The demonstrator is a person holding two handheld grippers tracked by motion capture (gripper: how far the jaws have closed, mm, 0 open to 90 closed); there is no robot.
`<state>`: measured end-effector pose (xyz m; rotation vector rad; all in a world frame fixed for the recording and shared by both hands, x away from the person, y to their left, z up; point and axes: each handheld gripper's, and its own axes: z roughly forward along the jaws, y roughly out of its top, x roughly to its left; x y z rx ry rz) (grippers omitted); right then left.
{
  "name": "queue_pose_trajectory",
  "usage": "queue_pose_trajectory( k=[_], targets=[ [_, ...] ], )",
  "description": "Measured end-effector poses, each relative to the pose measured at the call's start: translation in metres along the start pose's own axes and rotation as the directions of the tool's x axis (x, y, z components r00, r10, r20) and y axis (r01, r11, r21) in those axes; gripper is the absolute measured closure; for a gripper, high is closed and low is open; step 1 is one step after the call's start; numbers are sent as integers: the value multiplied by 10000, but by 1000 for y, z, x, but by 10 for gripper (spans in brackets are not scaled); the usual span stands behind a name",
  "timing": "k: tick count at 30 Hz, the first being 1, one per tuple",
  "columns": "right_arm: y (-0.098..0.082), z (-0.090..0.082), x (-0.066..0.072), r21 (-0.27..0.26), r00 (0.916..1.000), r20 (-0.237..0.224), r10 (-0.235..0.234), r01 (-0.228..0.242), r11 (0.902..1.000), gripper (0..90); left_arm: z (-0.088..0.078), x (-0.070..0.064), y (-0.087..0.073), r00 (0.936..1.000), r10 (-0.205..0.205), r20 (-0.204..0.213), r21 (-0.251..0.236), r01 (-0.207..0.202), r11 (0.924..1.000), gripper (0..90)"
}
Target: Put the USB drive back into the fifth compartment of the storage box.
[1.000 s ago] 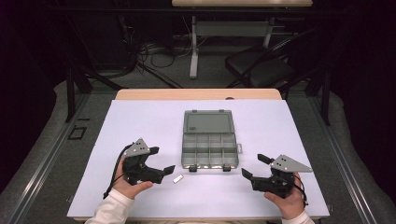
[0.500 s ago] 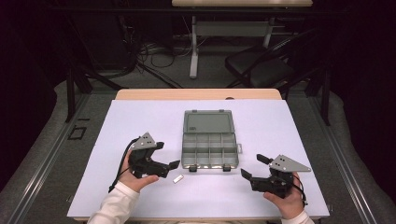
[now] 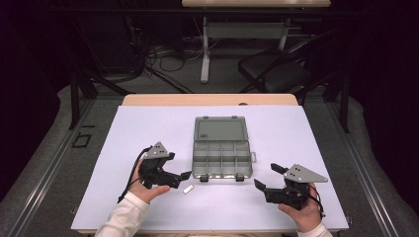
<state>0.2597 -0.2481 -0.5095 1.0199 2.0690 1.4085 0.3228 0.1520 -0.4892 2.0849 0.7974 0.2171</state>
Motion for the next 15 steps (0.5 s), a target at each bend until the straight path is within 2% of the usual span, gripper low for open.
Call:
queue_pose_trajectory(
  k=[9, 12, 15],
  targets=[
    [0, 0, 0, 31, 10000, -13, -54, 54, 10000, 183, 6, -2, -3, 9999, 100, 34, 514, -102, 9986, 153],
    [0, 1, 0, 40, 10000, -6, -85, 85, 10000, 183, 9, -4, -4, 10000, 0, 25, 939, -3, 9956, 157],
    [0, 1, 1, 41, 9999, -18, -126, 126, 9999, 183, 12, -5, -5, 10000, -34, 10, 1143, 33, 9934, 160]
  ],
)
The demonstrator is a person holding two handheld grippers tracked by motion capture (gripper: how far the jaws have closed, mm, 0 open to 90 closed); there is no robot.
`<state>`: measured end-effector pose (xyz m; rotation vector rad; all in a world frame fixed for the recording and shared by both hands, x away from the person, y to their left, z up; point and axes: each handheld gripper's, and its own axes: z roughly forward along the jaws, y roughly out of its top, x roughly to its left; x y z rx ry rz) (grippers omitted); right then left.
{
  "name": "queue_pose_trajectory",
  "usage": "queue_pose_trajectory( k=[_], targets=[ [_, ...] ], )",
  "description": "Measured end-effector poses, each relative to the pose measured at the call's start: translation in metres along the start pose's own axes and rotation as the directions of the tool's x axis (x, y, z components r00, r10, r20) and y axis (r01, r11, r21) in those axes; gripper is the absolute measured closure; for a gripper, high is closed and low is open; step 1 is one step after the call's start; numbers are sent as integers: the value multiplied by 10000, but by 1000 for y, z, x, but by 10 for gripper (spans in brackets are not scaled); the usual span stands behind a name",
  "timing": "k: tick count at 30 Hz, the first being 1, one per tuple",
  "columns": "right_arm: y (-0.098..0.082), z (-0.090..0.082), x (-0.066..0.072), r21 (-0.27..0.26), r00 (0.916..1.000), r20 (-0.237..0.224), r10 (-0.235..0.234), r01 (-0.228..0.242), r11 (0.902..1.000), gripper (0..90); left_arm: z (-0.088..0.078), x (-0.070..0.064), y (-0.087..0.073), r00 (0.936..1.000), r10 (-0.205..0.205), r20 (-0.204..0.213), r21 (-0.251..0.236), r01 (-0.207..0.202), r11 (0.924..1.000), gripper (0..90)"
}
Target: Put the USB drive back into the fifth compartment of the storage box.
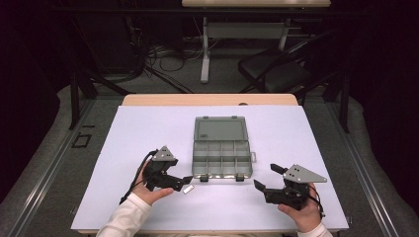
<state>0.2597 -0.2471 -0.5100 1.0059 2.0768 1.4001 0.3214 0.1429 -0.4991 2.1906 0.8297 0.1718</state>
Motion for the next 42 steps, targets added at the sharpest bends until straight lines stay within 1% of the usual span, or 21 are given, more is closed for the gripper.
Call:
queue_pose_trajectory(
  k=[3, 6, 11, 12, 14, 15, 18, 23, 25, 28, 30, 35, 41, 42],
  targets=[
    [0, 0, 0, 8, 10000, -15, 5, -5, 10000, 183, 2, -1, -1, 9999, 123, -53, 133, -122, 9998, 178],
    [0, 0, 0, 11, 10000, -13, 7, -7, 10000, 183, 2, -3, -1, 9997, 195, -111, 150, -193, 9997, 192],
    [0, 0, 1, 52, 10000, -25, -45, 45, 10000, 184, 3, -4, -1, 9998, 165, -101, 241, -162, 9996, 256],
    [0, 1, 1, 63, 10000, -39, -55, 55, 10000, 184, 3, -4, -1, 9998, 186, -96, 313, -183, 9993, 256],
    [-1, 1, 1, 82, 10000, -31, -64, 64, 9999, 184, 4, -4, -1, 9998, 185, -90, 382, -182, 9991, 289],
    [-1, 1, 1, 91, 10000, -34, -65, 66, 9999, 184, 5, -5, -2, 9999, 144, -15, 508, -143, 9986, 304],
    [-1, 1, 1, 95, 10000, -43, -69, 70, 9999, 184, 5, -5, -2, 9999, 122, 18, 612, -122, 9981, 328],
    [-1, 2, 1, 161, 9999, -51, -94, 95, 9998, 185, 7, -6, -2, 10000, 66, -72, 783, -60, 9969, 383],
    [-1, 2, 1, 162, 9999, -58, -104, 105, 9998, 185, 8, -6, -3, 9999, 12, -113, 785, -3, 9969, 392],
    [-1, 2, 2, 183, 9999, -78, -118, 120, 9998, 185, 9, -6, -3, 9999, 53, -151, 868, -40, 9962, 425],
    [-1, 2, 2, 185, 9999, -81, -118, 119, 9998, 185, 9, -6, -4, 9997, 92, -216, 890, -72, 9960, 432],
    [-1, 2, 2, 188, 9999, -91, -120, 122, 9997, 186, 12, -5, -5, 9998, 6, -202, 921, 13, 9958, 439],
    [-1, 3, 2, 189, 9999, -106, -98, 100, 9998, 186, 13, -6, -5, 9998, 63, -195, 872, -46, 9962, 459],
    [-1, 3, 2, 184, 9999, -113, -110, 112, 9998, 186, 14, -6, -5, 9998, 73, -178, 871, -57, 9962, 474]
  ],
)
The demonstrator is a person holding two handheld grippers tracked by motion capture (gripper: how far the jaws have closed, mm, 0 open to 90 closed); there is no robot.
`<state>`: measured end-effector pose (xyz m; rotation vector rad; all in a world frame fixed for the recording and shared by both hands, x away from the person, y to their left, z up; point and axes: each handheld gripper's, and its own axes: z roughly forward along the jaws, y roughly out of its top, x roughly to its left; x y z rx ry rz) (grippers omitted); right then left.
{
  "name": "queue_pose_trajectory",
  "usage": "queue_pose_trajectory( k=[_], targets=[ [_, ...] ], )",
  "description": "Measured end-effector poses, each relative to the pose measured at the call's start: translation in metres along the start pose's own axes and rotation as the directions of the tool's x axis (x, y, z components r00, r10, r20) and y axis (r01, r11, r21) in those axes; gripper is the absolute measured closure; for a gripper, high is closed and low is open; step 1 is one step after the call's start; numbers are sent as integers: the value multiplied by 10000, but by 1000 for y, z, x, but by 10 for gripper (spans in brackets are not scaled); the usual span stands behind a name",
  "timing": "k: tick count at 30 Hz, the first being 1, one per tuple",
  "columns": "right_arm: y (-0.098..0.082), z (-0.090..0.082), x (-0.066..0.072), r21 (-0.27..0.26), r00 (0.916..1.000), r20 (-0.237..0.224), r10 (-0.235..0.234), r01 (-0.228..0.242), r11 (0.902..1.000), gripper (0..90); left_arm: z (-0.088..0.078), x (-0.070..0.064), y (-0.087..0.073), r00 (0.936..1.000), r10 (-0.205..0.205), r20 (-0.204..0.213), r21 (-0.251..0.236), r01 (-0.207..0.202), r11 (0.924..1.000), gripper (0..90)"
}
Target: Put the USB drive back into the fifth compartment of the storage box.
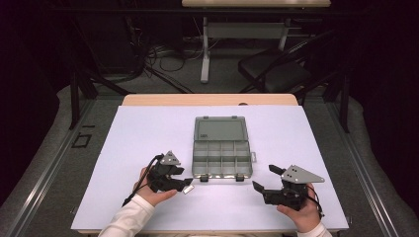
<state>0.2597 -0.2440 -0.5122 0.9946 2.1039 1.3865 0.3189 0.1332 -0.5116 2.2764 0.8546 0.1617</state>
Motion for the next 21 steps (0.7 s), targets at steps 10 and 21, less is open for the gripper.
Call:
queue_pose_trajectory(
  k=[10, 21],
  targets=[
    [0, 0, 0, 67, 10000, -36, -38, 38, 10000, 188, 5, -2, -1, 10000, -37, -7, 124, 37, 9999, 515],
    [0, 1, 0, 107, 9999, -76, -69, 70, 9999, 190, 15, -3, -3, 9999, -94, -60, 612, 98, 9981, 523]
  ],
)
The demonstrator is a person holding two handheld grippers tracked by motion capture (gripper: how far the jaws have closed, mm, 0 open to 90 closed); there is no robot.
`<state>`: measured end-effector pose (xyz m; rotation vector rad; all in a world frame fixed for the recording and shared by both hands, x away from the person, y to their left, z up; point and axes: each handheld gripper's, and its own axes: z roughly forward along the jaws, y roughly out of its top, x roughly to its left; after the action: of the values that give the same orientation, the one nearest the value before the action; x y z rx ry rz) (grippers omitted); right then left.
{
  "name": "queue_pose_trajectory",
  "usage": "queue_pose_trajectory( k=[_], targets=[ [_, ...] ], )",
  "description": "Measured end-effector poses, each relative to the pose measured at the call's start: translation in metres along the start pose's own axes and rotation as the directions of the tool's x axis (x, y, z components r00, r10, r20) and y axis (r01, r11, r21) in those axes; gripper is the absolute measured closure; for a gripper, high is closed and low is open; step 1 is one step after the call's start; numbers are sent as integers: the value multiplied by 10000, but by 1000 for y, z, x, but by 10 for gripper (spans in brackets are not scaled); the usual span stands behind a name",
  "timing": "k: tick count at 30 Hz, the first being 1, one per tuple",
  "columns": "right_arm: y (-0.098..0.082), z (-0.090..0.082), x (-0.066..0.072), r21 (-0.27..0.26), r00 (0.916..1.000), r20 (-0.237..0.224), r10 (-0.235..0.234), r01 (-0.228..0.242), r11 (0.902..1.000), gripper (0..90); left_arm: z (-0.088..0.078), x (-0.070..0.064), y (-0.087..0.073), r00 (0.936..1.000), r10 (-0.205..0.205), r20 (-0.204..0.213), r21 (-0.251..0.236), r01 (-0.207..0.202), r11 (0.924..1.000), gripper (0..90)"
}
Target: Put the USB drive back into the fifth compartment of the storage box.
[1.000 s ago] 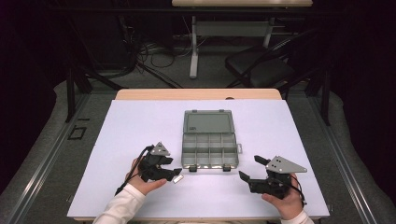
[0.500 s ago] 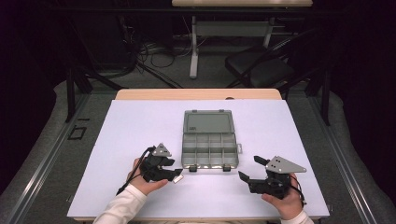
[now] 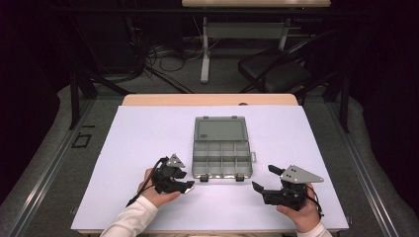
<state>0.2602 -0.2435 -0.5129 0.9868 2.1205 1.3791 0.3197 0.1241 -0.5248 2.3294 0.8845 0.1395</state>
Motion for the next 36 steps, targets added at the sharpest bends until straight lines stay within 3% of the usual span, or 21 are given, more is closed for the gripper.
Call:
queue_pose_trajectory(
  k=[3, 11, 36],
  targets=[
    [0, 0, 0, 16, 10000, -6, 5, -5, 10000, 190, 2, 0, -1, 9999, 28, 151, 143, -30, 9999, 538],
    [0, 0, 0, 44, 10000, -23, -2, 2, 10000, 192, 7, -3, -3, 9998, 202, 12, 409, -203, 9990, 583],
    [-1, 1, 0, 83, 10000, -93, -33, 34, 10000, 199, 14, -5, -8, 9999, 145, 49, 969, -149, 9952, 678]
  ],
)
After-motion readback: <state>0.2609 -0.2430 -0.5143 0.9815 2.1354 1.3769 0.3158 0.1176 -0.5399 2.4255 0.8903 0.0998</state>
